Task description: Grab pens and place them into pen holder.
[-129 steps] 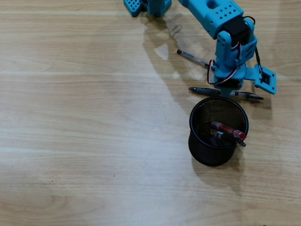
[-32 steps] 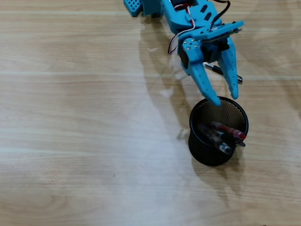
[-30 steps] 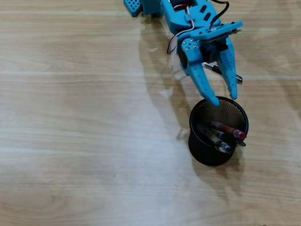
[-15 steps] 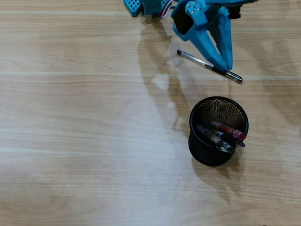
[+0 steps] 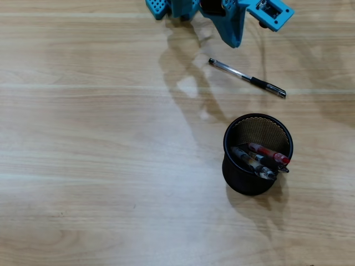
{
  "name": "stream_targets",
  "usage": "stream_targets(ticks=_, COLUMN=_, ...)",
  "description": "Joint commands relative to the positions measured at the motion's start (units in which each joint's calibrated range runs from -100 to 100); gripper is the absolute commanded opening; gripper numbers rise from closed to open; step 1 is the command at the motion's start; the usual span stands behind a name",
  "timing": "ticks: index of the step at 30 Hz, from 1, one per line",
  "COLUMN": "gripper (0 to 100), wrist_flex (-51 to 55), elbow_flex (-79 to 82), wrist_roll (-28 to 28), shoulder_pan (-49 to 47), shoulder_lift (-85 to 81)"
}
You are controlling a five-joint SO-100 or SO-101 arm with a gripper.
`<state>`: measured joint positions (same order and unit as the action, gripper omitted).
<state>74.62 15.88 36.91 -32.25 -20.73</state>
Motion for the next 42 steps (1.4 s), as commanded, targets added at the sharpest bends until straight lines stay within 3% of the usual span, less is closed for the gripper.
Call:
stream_targets(ticks=1, gripper=2, wrist_flex=2.2, elbow_flex=-2.4, wrist_roll=-3.3, shoulder_pan=-1.4, shoulder_lift=-2.5)
stream_targets(ticks=9, gripper=4, wrist_flex=6.3, elbow_flex=-2.7, wrist_roll=-1.4, shoulder_pan=-7.5, shoulder_lift=1.7)
stream_targets(ticks=16, gripper=23, wrist_flex=5.4, elbow_flex=-4.8, wrist_roll=1.3, shoulder_pan=-12.9, shoulder_lift=9.5)
stream_targets(ticks=34, gripper=23, wrist_flex=5.2, elbow_flex=-10.6, wrist_roll=4.4, shoulder_pan=-14.1, shoulder_lift=28.0)
stream_targets(ticks=42, gripper=23, wrist_flex=-2.1, elbow_flex=-10.5, wrist_roll=6.3, shoulder_pan=-15.9, shoulder_lift=34.9)
